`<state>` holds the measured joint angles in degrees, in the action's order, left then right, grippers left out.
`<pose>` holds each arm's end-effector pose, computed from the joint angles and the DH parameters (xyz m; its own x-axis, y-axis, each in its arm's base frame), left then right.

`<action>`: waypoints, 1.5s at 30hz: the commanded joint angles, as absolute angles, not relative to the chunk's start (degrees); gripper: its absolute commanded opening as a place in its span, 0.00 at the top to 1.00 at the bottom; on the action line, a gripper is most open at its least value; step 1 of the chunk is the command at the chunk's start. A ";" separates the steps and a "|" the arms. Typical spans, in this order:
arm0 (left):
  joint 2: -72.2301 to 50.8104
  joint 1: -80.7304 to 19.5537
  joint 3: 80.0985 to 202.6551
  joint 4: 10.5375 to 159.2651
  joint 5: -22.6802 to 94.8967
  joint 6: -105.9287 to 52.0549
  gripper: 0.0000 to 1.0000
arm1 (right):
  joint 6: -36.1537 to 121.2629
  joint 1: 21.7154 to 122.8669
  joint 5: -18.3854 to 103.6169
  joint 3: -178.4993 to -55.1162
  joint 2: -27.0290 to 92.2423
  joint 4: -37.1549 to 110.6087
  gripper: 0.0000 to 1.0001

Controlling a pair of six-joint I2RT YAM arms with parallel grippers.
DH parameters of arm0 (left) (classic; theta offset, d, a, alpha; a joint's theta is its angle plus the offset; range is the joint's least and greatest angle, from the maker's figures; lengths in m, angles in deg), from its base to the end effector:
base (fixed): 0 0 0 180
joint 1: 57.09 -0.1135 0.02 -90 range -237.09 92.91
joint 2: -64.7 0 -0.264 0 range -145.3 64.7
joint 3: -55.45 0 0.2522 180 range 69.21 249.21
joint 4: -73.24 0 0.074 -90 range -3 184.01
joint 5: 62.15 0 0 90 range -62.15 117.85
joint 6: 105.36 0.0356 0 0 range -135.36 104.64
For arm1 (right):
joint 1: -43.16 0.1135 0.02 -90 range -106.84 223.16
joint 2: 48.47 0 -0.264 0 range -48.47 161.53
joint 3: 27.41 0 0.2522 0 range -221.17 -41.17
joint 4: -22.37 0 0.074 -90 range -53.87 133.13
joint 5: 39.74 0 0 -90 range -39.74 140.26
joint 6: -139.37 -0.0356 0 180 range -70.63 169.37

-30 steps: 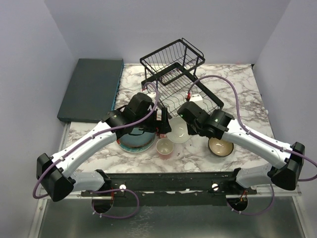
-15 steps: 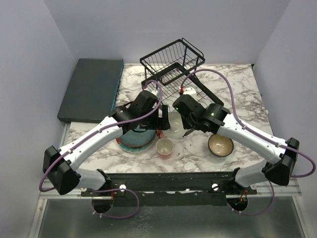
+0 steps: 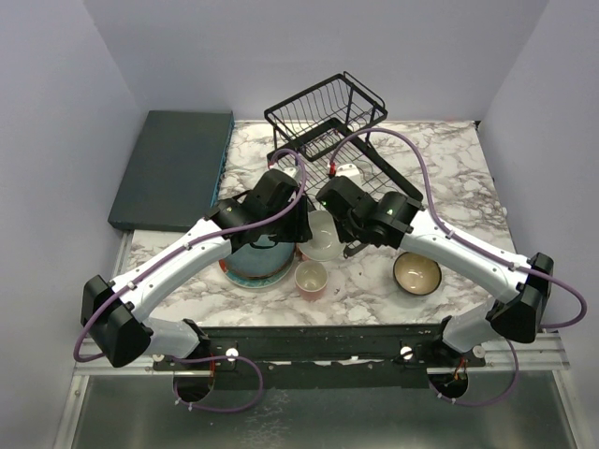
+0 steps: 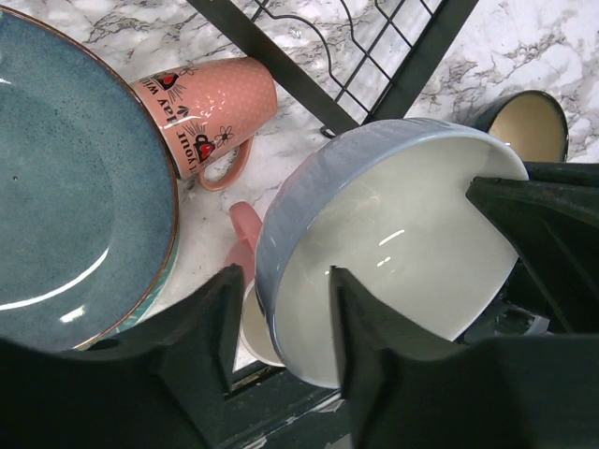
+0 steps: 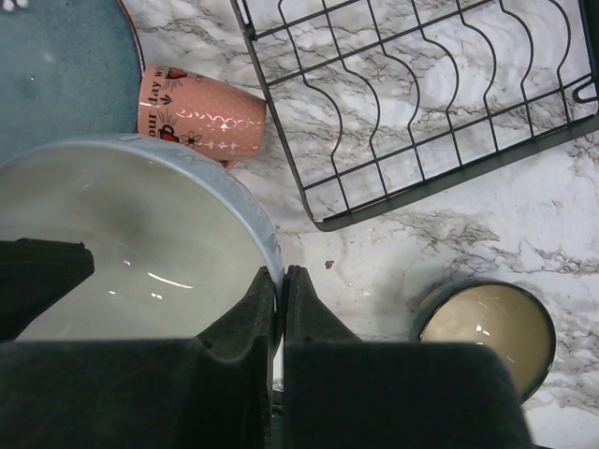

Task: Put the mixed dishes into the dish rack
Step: Insert the bowl into the dish rack.

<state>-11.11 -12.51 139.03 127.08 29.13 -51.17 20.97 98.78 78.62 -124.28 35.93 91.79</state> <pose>0.1997 -0.1979 0.3246 -0.8330 -0.0003 -0.5532 0.2779 0.8644 -0.4190 0.1822 0.2363 0.3424 -0.6922 -0.2705 -0.6691 -0.2851 0.9542 -0.0908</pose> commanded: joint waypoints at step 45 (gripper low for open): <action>5.15 -29.80 127.81 121.14 46.63 -49.28 1.00 | 25.23 90.63 43.67 -118.55 25.19 67.48 0.10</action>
